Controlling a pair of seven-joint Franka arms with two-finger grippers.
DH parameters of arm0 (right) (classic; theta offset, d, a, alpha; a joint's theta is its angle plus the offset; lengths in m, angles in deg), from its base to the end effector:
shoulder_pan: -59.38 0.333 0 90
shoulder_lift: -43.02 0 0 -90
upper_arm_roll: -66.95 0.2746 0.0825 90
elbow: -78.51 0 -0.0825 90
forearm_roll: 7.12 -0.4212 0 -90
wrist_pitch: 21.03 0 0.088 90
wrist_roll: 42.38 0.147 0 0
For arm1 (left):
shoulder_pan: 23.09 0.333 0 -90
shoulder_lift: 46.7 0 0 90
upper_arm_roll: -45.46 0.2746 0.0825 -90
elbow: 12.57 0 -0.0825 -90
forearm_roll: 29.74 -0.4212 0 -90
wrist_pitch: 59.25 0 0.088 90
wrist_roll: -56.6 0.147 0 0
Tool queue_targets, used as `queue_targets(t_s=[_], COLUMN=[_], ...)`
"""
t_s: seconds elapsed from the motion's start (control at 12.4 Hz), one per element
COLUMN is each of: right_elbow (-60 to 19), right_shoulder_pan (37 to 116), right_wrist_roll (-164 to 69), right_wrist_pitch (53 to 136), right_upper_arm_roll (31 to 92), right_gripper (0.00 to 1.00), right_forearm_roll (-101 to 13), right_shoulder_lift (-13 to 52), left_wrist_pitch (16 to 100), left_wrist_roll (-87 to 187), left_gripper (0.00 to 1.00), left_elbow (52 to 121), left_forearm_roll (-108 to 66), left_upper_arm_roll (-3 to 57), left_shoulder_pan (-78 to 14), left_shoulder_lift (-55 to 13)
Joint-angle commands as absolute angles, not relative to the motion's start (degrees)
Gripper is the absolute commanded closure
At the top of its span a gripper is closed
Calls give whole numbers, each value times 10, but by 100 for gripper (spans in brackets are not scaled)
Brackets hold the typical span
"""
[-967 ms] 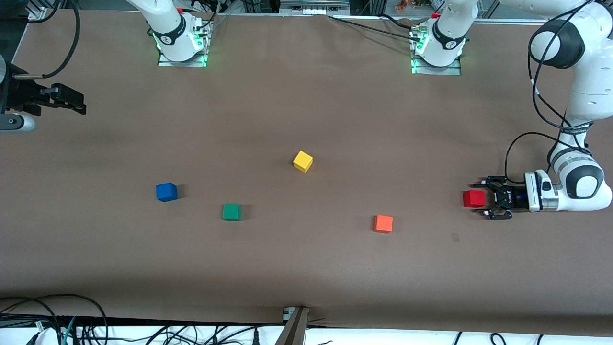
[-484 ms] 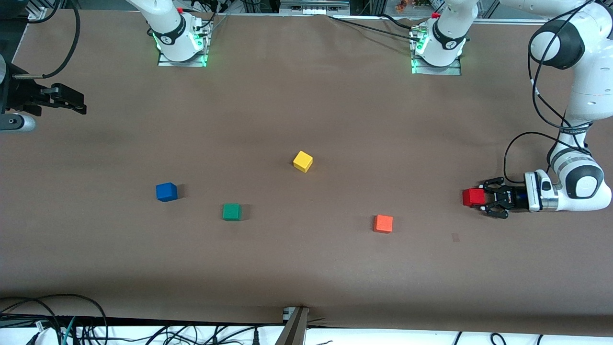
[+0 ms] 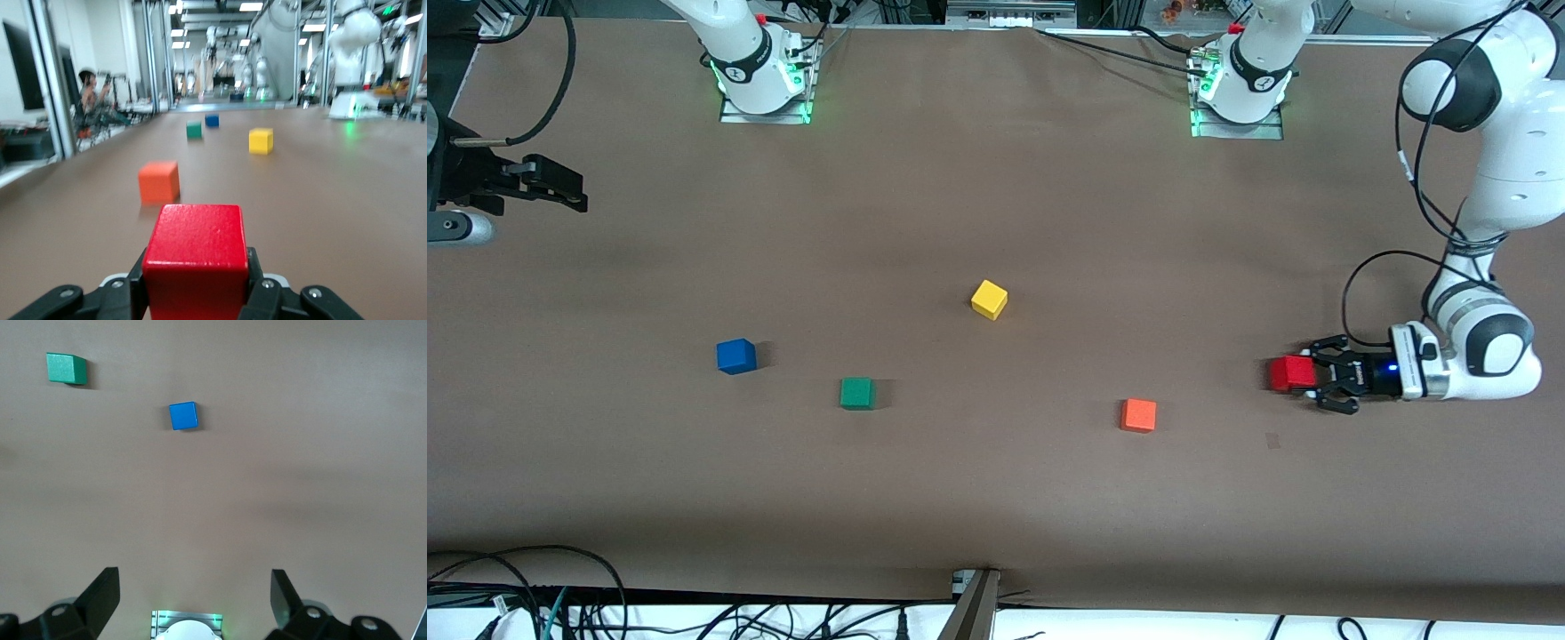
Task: Pass red block to right arm, stack on blue
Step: 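Close the left gripper on the red cube, then lift the red cube and carry it toward the table's middle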
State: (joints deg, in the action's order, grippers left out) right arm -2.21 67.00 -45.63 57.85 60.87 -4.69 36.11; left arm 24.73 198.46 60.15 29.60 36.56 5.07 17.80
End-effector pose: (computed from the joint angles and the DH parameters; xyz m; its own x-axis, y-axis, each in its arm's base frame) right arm 0.5967 0.0123 0.5375 0.9853 0.0738 -0.1540 0.0818 -0.9956 0.0464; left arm 0.6396 0.0956 0.0416 -0.0607 -0.1450 0.9876 -0.9974 0.0473 -0.0544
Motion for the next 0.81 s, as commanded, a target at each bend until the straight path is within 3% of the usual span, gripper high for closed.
queue_targets(t_s=[0.0,0.32,0.56,0.73], right_elbow=[-18,-18,-18,-18], right_shoulder_pan=[667,666,666,666], right_wrist_roll=[-459,-459,-459,-459], right_wrist_pitch=[575,575,576,576], right_upper_arm_roll=[610,610,609,609], right_gripper=[0,0,0,0], right_forearm_roll=[-55,-55,-55,-55], right_shoulder_lift=[363,363,363,363], left_wrist_pitch=[190,167,206,278], left_wrist_roll=[1939,1898,1890,1888], left_gripper=[100,100,100,100], left_elbow=[593,590,600,639], left_forearm_roll=[319,343,435,495], left_upper_arm_roll=[337,214,204,196], left_shoulder_pan=[16,-25,-89,-121], left_shoulder_lift=[180,178,170,133])
